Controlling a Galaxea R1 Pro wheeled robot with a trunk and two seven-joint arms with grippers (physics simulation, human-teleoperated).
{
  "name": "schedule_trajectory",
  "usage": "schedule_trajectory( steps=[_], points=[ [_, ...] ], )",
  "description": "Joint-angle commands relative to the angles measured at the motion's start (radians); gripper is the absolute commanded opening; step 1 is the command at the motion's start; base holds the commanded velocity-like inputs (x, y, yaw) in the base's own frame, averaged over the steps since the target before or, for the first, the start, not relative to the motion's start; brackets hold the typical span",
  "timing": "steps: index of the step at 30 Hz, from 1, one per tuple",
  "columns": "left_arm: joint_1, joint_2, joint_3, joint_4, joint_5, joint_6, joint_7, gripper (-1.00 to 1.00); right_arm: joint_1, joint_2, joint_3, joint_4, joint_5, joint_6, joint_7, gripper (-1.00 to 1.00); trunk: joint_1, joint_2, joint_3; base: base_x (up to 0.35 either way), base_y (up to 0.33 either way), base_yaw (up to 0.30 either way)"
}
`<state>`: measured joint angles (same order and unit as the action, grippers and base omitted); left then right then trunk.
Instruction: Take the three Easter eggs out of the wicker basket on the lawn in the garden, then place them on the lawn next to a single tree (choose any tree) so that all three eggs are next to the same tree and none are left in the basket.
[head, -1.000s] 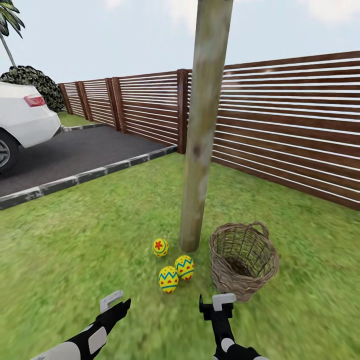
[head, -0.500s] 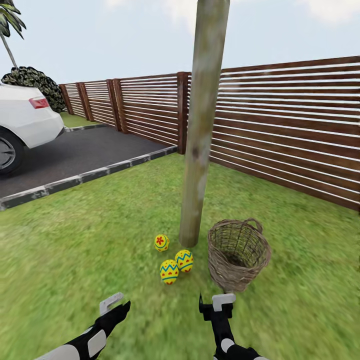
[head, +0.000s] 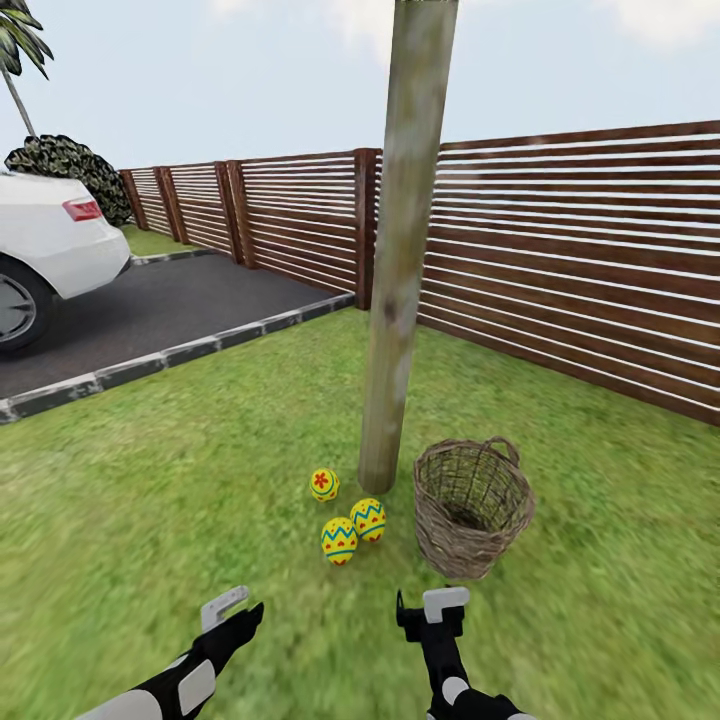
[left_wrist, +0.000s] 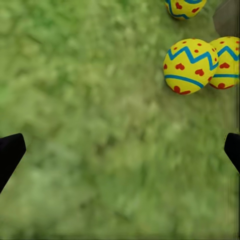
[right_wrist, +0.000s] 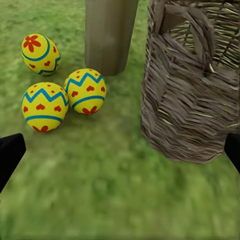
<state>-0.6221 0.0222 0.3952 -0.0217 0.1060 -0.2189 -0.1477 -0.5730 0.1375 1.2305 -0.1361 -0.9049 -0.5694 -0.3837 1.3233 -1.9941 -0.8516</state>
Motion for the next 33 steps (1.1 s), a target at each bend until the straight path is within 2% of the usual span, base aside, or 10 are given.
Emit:
schedule_trajectory(
  steps=[1, 5, 10, 13, 18, 23, 26, 33],
  points=[
    [-0.001, -0.002, 0.001, 0.002, 0.011, -0.002, -0.006, 1.0, -0.001, 0.0, 0.008, -0.001, -0.005, -0.001, -0.006, 1.0, -0.004, 0.007, 0.002, -0.003, 0.0, 0.0],
    [-0.001, -0.017, 0.001, 0.002, 0.011, -0.001, 0.003, 1.0, -0.001, 0.0, 0.009, -0.004, -0.005, -0.001, -0.005, 1.0, -0.019, 0.035, 0.015, -0.001, 0.0, 0.0],
    [-0.001, -0.033, 0.0, 0.002, 0.009, 0.0, 0.073, 1.0, -0.001, 0.001, 0.008, -0.004, -0.005, 0.0, -0.005, 1.0, -0.039, 0.07, 0.031, 0.0, 0.0, 0.0],
    [-0.001, -0.045, 0.0, 0.002, 0.009, 0.001, 0.106, 1.0, 0.007, -0.007, 0.003, 0.005, -0.007, 0.001, -0.006, 1.0, -0.05, 0.091, 0.04, 0.0, 0.0, 0.0],
    [-0.001, -0.06, 0.0, 0.002, 0.009, 0.001, 0.123, 1.0, 0.038, -0.023, 0.0, 0.035, -0.011, 0.0, -0.006, 1.0, -0.069, 0.126, 0.056, 0.0, 0.0, 0.0],
    [0.007, -0.063, -0.001, 0.002, 0.009, 0.002, 0.129, 1.0, 0.049, -0.033, 0.0, 0.059, -0.012, 0.001, -0.005, 1.0, -0.088, 0.161, 0.071, 0.0, 0.0, 0.0],
    [0.052, -0.06, -0.001, 0.002, 0.009, 0.001, 0.13, 1.0, 0.055, -0.034, 0.001, 0.067, -0.011, 0.0, -0.005, 1.0, -0.1, 0.182, 0.081, 0.0, 0.0, 0.0],
    [0.101, -0.048, -0.001, 0.002, 0.008, -0.001, 0.128, 1.0, 0.058, -0.037, 0.0, 0.073, -0.011, 0.008, -0.006, 1.0, -0.127, 0.231, 0.103, 0.0, 0.0, 0.0]
  ],
)
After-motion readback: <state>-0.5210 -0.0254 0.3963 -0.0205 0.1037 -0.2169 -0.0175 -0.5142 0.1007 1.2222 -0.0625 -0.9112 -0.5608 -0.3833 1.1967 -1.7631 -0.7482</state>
